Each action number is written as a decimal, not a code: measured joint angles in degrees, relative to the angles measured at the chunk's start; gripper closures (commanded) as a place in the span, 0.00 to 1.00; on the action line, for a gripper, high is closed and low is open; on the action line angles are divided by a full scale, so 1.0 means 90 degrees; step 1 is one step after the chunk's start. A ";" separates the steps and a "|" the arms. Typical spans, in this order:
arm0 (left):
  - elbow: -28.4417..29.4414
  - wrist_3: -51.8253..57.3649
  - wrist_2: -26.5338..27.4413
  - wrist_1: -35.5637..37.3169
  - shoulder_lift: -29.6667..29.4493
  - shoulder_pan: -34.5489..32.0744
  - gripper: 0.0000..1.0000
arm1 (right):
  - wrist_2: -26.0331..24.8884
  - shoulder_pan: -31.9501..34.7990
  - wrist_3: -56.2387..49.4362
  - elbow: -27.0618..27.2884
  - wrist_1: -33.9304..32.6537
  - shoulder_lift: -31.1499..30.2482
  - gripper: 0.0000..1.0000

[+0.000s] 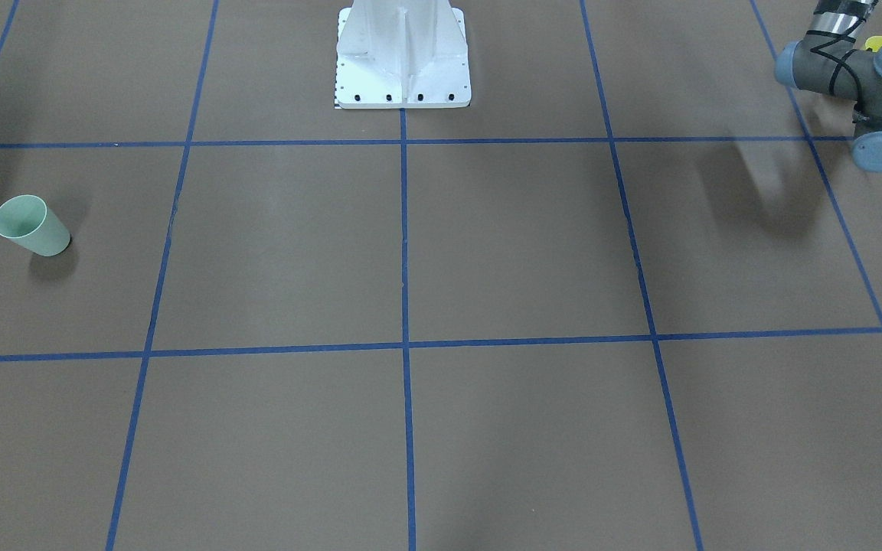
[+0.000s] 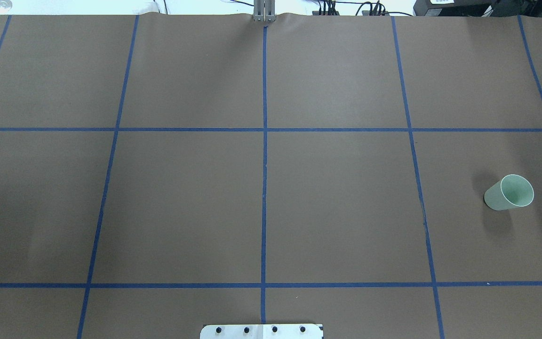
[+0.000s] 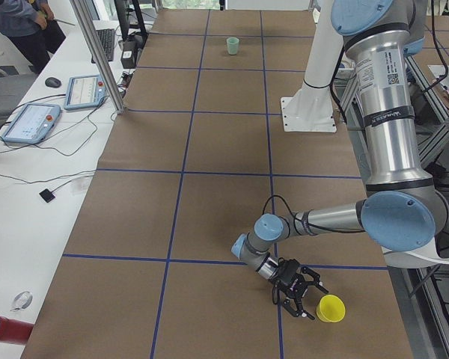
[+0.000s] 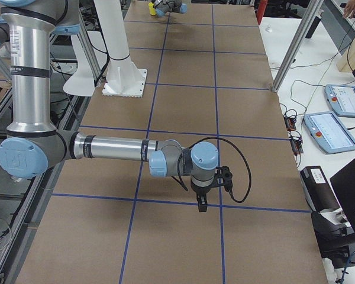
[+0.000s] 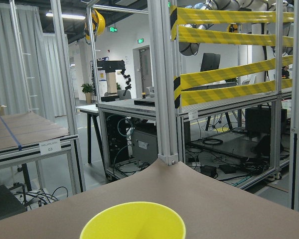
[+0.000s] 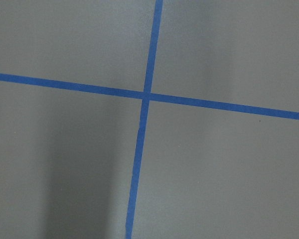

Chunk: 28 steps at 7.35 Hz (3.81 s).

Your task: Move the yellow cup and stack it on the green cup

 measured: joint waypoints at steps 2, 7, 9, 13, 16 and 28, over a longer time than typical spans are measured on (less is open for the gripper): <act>0.0122 -0.0019 -0.0227 -0.0002 0.0005 0.0093 0.00 | 0.0003 0.0000 0.0003 -0.0002 -0.0002 0.0027 0.00; 0.0488 -0.0030 -0.0694 -0.0148 0.0016 0.0171 0.00 | 0.0004 0.0000 0.0007 -0.0003 -0.0003 0.0062 0.00; 0.0844 -0.0033 -0.0742 -0.0423 0.0017 0.0179 0.00 | 0.0004 0.0000 0.0005 -0.0007 -0.0003 0.0063 0.00; 0.1071 -0.0048 -0.0833 -0.0633 0.0017 0.0218 0.33 | 0.0004 0.0000 -0.0031 -0.0009 -0.0003 0.0044 0.00; 0.1076 -0.0053 -0.0863 -0.0649 0.0017 0.0266 0.47 | 0.0004 0.0000 -0.0035 -0.0011 -0.0003 0.0035 0.00; -0.0638 0.0996 0.1218 -0.0608 0.1573 0.0261 0.49 | -0.0010 0.0000 0.0012 -0.0009 -0.0003 -0.0003 0.00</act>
